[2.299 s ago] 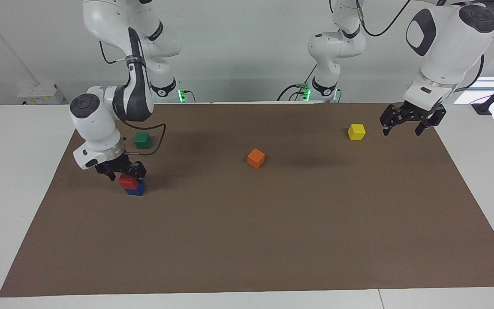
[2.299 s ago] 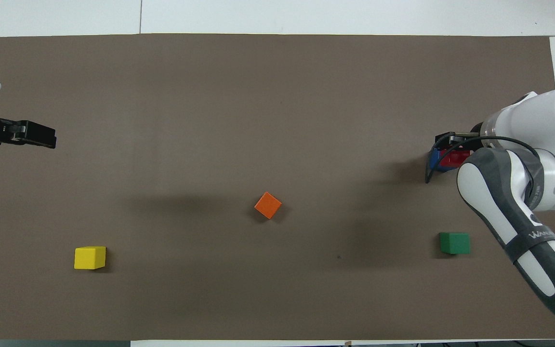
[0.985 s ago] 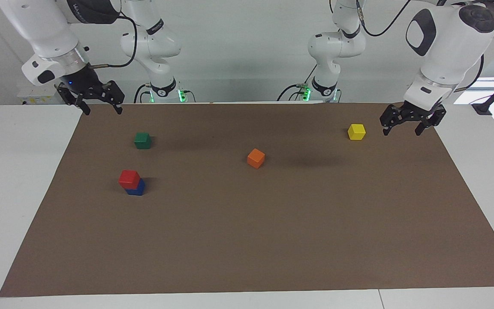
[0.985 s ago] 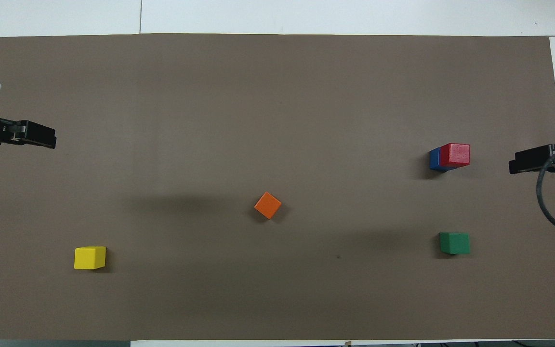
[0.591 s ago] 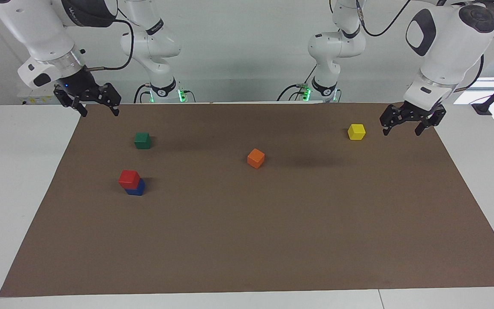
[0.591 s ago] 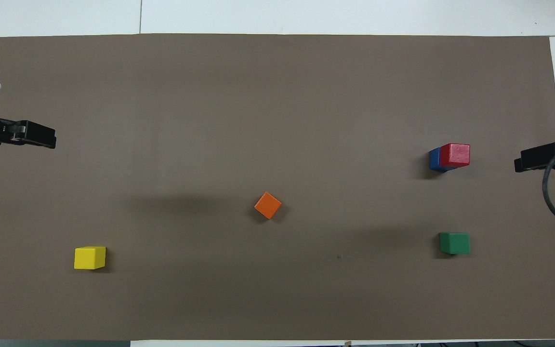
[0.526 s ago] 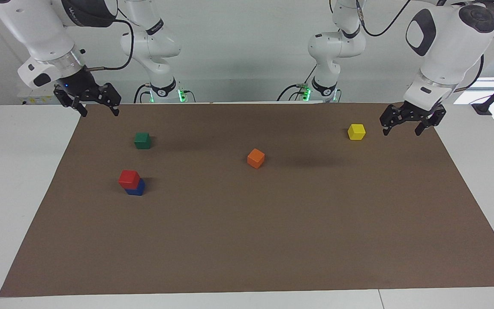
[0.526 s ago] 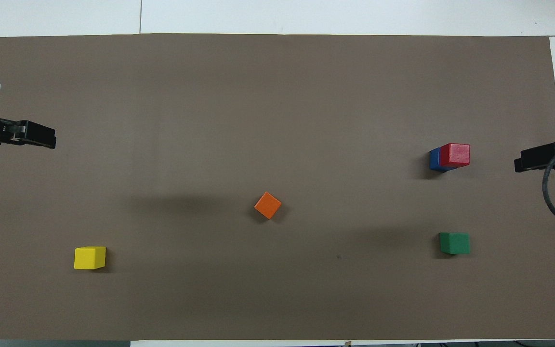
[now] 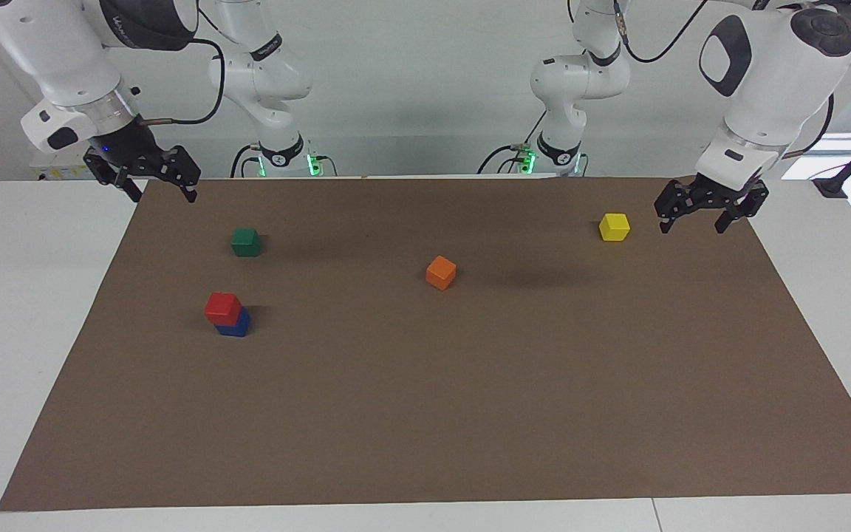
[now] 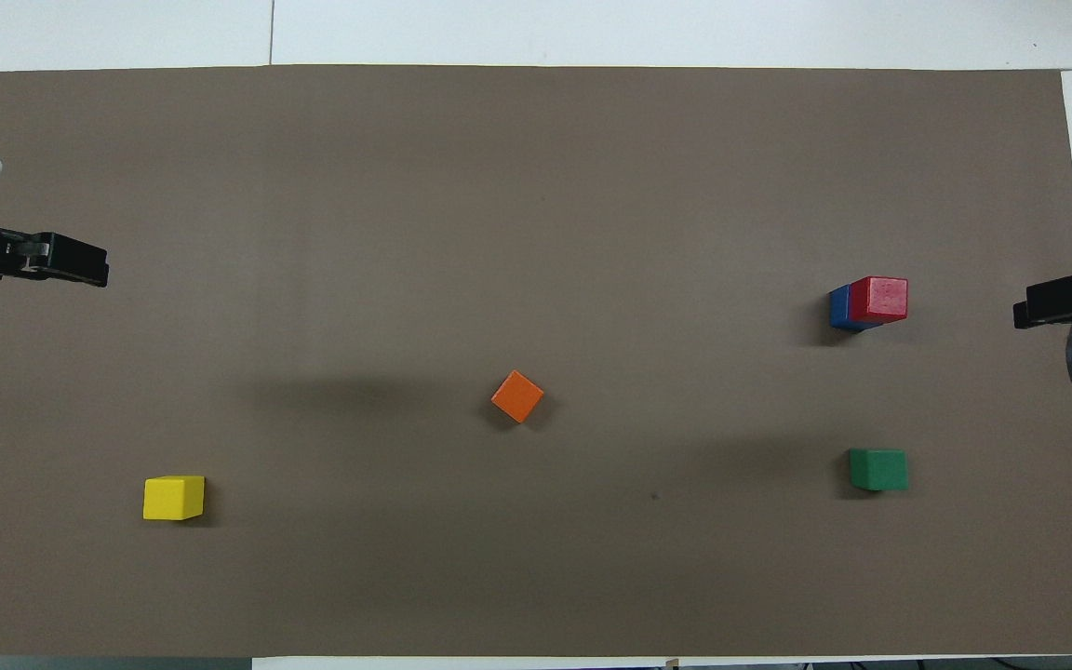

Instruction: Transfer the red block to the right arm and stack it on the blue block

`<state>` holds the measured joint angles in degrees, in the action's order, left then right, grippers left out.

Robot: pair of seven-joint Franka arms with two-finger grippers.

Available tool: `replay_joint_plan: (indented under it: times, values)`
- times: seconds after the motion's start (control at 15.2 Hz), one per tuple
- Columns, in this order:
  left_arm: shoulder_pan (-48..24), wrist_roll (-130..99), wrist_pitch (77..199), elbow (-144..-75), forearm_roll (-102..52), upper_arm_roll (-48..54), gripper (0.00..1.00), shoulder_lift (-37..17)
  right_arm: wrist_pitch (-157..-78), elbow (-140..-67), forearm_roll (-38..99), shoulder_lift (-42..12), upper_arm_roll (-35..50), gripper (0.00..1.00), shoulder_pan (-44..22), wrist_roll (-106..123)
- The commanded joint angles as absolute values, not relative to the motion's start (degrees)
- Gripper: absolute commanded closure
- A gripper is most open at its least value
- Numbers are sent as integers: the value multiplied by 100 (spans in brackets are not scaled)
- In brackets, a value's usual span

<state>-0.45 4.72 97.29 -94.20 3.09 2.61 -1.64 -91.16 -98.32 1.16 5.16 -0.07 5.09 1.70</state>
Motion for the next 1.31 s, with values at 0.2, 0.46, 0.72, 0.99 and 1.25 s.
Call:
replay_joint_plan:
  times: [0.2,0.46,0.72,0.99,1.25]
  values:
    - [-35,536,9712,-9527,299,246,0,-44,-9333,-9756,-105,448,97,0,607,228]
    - [-35,536,9712,-9519,299,246,0,-44,-9396,-9765,-123,448,97,0,615,220]
    - [-35,536,9712,-9527,299,246,0,-44,-9396,-9765,-114,448,88,0,624,193]
    - [-35,536,9712,-9519,299,246,0,-44,-9325,-9782,-97,466,97,0,624,193]
    - [-35,545,9712,-9527,299,246,0,-44,-9290,-9800,-97,475,97,0,624,202]
